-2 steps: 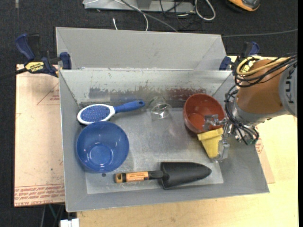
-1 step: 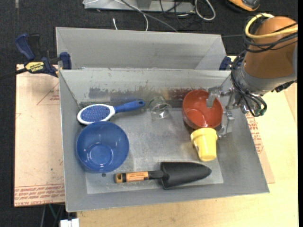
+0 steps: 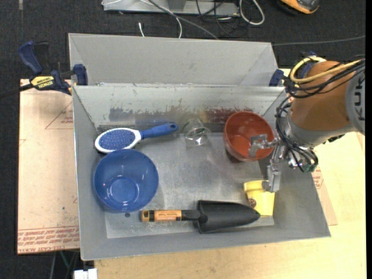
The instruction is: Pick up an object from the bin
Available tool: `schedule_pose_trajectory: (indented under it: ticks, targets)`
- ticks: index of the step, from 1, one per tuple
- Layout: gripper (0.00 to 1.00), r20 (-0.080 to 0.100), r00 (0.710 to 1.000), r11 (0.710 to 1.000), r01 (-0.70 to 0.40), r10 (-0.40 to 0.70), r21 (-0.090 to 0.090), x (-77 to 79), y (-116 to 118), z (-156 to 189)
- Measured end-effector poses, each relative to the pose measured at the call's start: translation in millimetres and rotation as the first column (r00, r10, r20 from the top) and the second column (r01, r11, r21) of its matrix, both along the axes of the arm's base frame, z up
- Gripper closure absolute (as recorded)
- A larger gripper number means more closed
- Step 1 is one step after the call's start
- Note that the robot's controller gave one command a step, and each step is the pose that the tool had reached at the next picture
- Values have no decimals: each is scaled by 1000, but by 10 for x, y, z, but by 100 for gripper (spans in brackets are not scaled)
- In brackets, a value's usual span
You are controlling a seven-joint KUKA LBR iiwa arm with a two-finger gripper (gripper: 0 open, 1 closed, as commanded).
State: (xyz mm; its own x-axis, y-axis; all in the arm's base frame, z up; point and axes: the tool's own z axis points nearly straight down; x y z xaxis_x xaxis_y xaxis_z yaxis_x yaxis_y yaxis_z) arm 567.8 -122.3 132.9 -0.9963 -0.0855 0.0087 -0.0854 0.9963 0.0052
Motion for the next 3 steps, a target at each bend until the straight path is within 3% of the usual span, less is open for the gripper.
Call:
schedule_pose_trajectory:
  ticks: [1, 2, 3]
  targets:
    - [0, -6, 1000, 1000, -4, 4, 1, -2, 43, 245]
    - [0, -2, 992, 992, -127, 127, 3, 501, -11, -29]
    - [100, 8, 999, 999, 44, -44, 1, 249, 54, -27]
